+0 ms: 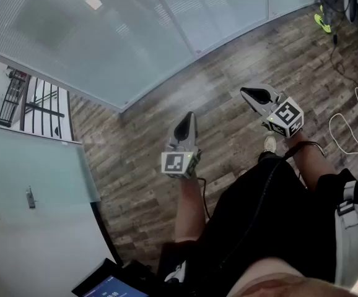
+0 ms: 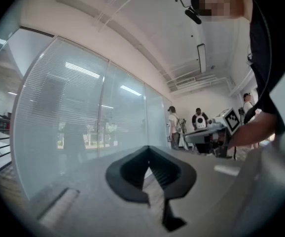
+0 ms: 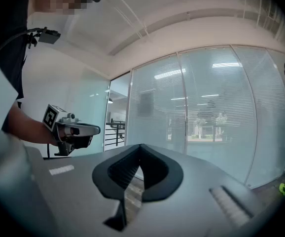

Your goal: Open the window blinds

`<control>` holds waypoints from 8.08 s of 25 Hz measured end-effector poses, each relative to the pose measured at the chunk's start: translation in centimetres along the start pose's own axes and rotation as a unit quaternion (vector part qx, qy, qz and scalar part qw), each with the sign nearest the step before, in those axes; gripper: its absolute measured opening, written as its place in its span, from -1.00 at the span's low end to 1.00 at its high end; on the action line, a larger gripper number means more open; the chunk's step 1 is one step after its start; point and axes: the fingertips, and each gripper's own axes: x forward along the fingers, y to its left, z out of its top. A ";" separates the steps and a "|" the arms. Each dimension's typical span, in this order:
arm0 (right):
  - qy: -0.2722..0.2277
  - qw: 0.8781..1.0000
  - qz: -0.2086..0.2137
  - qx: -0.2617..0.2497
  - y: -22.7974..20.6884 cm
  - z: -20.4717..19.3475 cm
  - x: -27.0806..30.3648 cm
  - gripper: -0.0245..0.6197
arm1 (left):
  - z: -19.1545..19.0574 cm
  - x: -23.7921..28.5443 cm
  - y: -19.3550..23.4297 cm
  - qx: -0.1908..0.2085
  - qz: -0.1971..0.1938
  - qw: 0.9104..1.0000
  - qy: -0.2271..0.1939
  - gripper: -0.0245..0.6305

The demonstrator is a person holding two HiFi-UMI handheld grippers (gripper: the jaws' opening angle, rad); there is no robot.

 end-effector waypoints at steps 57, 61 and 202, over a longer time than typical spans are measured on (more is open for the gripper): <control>-0.022 0.995 0.090 0.026 -15.9 0.5 6.3 -0.90 | -0.7 15.7 2.6 0.005 0.041 0.999 0.020 -0.92; -0.018 0.994 0.104 0.029 -17.5 0.0 6.4 -0.90 | -0.8 17.1 2.9 0.002 0.059 0.998 0.020 -0.92; -0.023 0.991 0.133 -0.007 -42.8 2.1 49.8 -0.90 | -1.1 47.3 40.0 0.019 0.073 0.997 0.033 -0.92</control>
